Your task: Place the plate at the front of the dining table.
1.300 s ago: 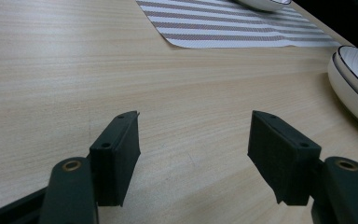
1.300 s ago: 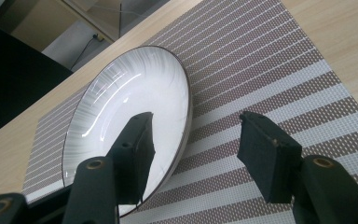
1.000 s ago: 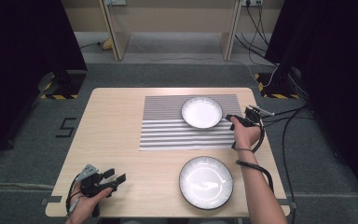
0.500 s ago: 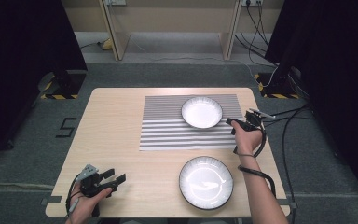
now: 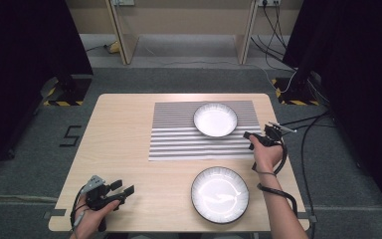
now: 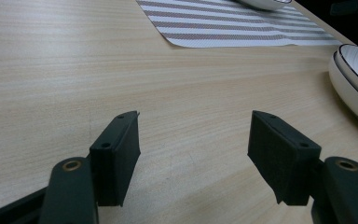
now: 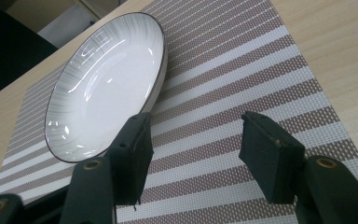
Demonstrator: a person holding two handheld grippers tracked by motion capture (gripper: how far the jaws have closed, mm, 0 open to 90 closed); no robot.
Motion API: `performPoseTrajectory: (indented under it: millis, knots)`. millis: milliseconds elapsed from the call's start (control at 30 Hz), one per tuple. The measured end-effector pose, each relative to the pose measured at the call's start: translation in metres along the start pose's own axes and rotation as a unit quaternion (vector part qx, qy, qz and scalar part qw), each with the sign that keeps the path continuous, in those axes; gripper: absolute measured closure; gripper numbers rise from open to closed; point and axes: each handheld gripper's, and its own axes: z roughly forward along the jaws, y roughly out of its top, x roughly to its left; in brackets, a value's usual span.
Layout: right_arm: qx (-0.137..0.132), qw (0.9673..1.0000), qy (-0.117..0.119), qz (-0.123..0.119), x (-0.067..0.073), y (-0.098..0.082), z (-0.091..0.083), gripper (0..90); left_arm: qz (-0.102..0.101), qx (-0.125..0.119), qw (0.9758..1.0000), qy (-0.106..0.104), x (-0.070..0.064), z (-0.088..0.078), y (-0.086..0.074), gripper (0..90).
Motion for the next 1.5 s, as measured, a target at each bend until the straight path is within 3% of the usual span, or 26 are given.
performPoseTrajectory:
  millis: [1133, 1500]
  knots:
    - [-0.002, 0.9999, -0.008, -0.011, -0.023, -0.02, -0.027, 43.2, 0.001, 0.002, 1.0, 0.0, -0.001, 0.0, 0.0, 33.3]
    - [0.001, 1.0, -0.009, 0.0, -0.034, -0.029, -0.033, 43.1, 0.001, 0.002, 1.0, 0.0, -0.002, 0.001, 0.0, 33.3]
